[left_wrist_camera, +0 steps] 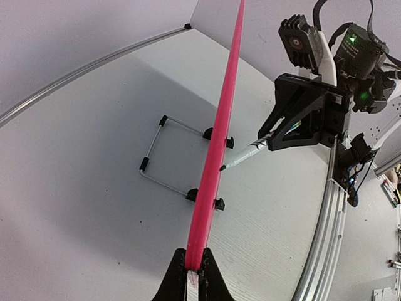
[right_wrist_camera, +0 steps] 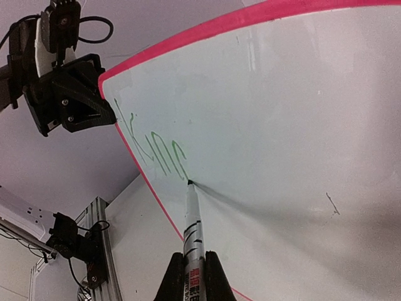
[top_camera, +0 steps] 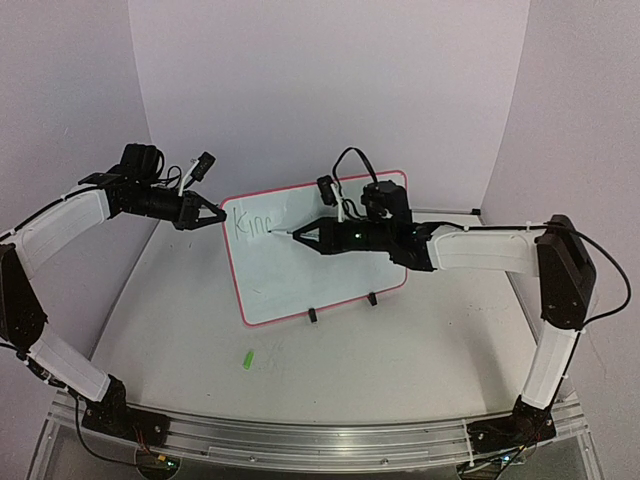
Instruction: Write a sentence on the whiteboard
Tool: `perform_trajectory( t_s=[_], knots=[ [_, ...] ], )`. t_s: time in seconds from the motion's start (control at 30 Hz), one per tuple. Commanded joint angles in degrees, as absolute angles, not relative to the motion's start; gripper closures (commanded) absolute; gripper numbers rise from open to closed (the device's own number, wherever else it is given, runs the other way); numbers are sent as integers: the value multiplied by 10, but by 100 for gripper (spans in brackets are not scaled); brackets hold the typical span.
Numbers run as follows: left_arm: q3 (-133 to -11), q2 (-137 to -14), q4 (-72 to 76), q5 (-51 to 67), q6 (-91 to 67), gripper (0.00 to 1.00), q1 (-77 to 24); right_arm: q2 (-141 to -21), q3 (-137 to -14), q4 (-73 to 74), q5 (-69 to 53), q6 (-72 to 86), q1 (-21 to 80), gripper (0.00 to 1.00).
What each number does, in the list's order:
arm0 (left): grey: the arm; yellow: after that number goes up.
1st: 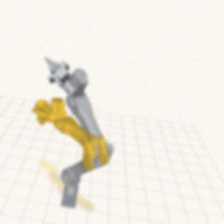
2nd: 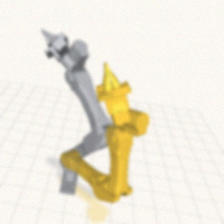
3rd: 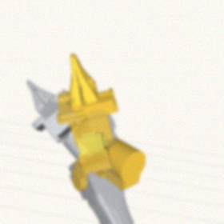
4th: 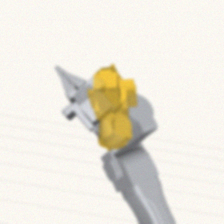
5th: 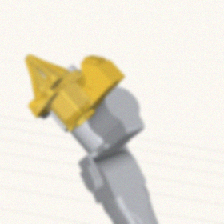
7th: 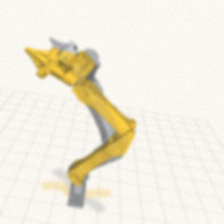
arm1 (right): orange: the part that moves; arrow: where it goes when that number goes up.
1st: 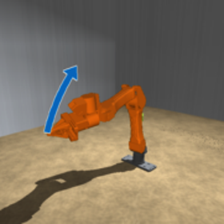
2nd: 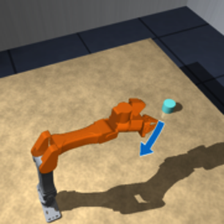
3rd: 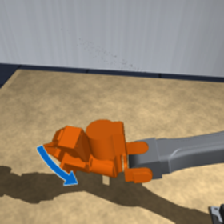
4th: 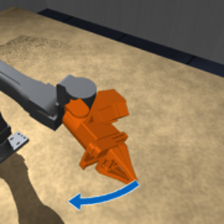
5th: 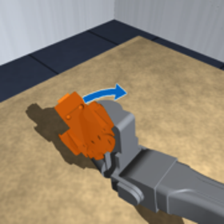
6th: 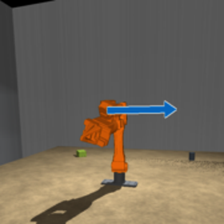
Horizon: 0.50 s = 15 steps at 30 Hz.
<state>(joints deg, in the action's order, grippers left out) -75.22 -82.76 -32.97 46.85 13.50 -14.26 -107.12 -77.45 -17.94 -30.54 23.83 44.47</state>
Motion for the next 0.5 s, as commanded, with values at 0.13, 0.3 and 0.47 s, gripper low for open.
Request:
perform_trajectory(
  t_s=[0.13,0.3,0.47],
  knots=[
    [-758,-801,-311,490,139,100,-143,-1036,-798,-220,-239,238,439,100],
    [-758,-801,-311,490,139,100,-142,-1035,-803,-229,-235,238,439,100],
    [-758,-800,-312,492,138,100,-142,-1036,-809,-240,-232,240,439,100]
  ],
)
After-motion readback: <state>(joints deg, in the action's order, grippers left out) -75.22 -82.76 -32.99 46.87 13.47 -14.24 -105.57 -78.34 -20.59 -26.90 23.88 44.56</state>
